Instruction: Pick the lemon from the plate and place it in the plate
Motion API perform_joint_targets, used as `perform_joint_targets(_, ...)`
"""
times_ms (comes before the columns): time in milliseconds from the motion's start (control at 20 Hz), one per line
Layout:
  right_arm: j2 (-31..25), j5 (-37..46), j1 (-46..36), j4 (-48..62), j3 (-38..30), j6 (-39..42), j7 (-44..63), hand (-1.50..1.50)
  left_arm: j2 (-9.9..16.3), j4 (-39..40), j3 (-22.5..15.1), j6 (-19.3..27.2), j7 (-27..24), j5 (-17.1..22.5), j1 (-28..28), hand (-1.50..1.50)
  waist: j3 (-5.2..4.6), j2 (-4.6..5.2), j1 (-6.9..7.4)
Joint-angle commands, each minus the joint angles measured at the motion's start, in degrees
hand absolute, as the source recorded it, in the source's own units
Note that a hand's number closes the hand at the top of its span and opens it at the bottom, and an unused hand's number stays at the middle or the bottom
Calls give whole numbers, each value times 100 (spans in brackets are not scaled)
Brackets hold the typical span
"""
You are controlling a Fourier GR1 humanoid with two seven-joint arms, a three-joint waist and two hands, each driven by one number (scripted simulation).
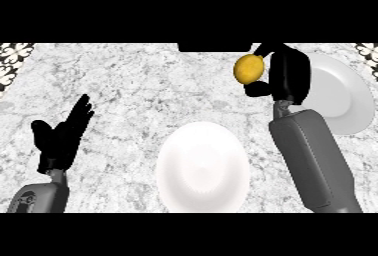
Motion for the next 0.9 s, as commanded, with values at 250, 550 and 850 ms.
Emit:
perform_joint_targets(250, -724, -888, -3, 425, -1300, -331, -490, 150, -15, -409, -19, 61, 455, -55, -77, 0, 5, 28, 72)
perform_joint_targets(550, -1475, -1465, 120, 1619, -1925, -507, -1699, 150, 245, 108, 307, -352, 22, 165, -227, 0, 4, 46, 75)
perform_joint_targets(850, -2130, -1530, -273, 3292, -2138, -92, -2407, 150, -48, -13, 72, -117, 181, -15, -303, 0, 9, 76, 162)
